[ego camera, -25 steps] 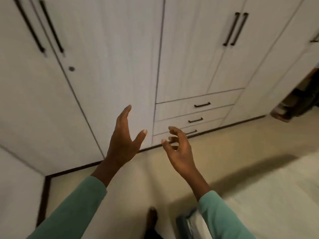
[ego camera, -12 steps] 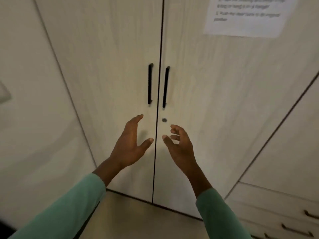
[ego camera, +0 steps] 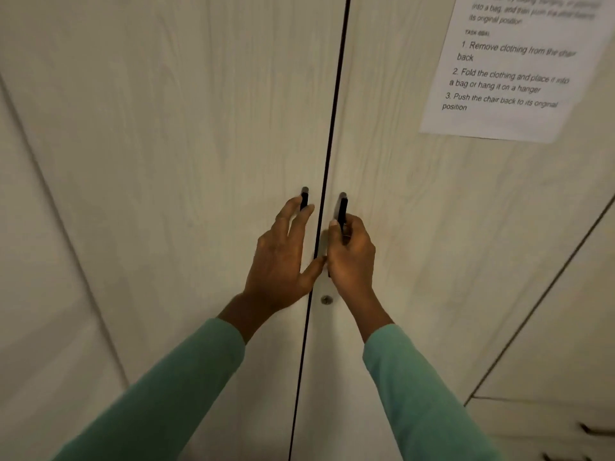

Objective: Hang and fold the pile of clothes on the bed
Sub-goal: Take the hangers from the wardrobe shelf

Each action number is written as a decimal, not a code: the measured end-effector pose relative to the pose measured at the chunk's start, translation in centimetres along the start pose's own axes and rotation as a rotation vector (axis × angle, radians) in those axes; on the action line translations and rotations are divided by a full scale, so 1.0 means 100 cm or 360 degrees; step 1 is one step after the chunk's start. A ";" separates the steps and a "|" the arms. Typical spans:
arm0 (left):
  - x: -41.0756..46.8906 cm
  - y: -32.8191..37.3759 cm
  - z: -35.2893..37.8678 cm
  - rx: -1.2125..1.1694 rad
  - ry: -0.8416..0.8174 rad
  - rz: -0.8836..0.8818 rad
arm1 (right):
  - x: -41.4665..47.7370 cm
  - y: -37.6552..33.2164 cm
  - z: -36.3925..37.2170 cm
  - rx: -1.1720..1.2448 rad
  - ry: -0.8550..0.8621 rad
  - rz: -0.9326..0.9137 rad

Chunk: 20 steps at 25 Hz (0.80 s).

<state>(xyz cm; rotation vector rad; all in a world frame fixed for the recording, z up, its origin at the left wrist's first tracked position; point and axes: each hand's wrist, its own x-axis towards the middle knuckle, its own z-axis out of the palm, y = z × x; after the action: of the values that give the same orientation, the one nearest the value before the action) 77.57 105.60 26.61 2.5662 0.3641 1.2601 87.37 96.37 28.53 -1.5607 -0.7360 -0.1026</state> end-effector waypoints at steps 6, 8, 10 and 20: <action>-0.007 -0.020 0.019 -0.0116 0.0068 0.0203 | -0.006 -0.009 -0.007 -0.0017 0.0170 -0.0007; -0.009 -0.011 0.017 -0.0304 0.0115 0.0465 | -0.032 -0.018 -0.015 -0.0070 0.0273 -0.0058; -0.014 0.008 0.018 -0.0727 0.0059 0.0673 | -0.067 -0.025 -0.035 -0.0165 0.0373 -0.0142; -0.116 0.246 0.097 -0.1599 -0.0469 0.1301 | -0.231 -0.082 -0.239 -0.0624 0.1086 -0.0026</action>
<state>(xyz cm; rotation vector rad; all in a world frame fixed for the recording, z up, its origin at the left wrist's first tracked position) 81.09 77.54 20.69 1.9066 -1.1725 0.8433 73.62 64.96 28.12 -1.7343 -0.1875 -0.7895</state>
